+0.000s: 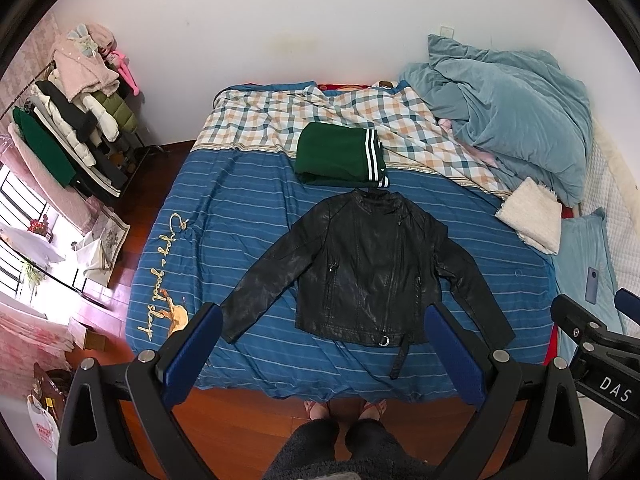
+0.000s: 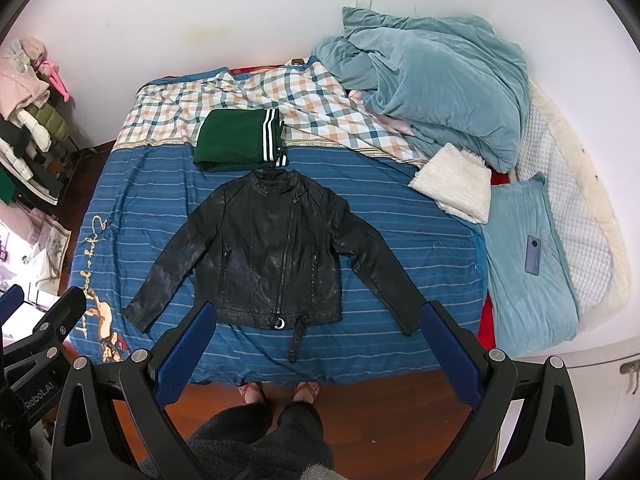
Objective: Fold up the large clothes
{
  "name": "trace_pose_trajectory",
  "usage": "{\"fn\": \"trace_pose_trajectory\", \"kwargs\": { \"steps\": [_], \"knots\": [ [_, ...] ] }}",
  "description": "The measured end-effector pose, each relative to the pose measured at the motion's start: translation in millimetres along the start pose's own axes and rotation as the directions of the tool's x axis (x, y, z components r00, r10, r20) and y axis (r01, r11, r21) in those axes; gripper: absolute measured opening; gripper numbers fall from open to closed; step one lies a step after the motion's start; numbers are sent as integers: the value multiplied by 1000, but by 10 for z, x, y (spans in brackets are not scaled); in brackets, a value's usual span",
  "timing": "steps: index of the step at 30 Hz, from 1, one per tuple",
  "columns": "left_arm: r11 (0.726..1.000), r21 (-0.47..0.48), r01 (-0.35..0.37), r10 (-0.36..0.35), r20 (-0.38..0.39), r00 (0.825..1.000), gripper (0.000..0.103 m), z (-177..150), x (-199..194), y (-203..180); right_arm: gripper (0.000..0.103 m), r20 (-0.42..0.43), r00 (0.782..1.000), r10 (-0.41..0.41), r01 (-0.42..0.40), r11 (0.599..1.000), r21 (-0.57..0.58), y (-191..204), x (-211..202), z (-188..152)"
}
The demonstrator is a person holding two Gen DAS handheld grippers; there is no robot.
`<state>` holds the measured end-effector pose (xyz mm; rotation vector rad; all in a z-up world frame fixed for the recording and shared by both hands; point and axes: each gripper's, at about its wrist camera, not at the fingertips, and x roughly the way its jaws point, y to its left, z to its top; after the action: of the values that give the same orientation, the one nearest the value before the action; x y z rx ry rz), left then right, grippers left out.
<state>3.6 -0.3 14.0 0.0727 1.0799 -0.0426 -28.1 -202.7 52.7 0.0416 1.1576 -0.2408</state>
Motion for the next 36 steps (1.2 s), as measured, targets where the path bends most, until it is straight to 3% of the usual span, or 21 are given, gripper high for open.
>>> {"fn": "trace_pose_trajectory", "kwargs": {
  "steps": [36],
  "knots": [
    [1000,0,-1,1,9,1000,103,98,-21,4,102,7,1000,8,-8,1000,6,35,-98,107]
  ]
}}
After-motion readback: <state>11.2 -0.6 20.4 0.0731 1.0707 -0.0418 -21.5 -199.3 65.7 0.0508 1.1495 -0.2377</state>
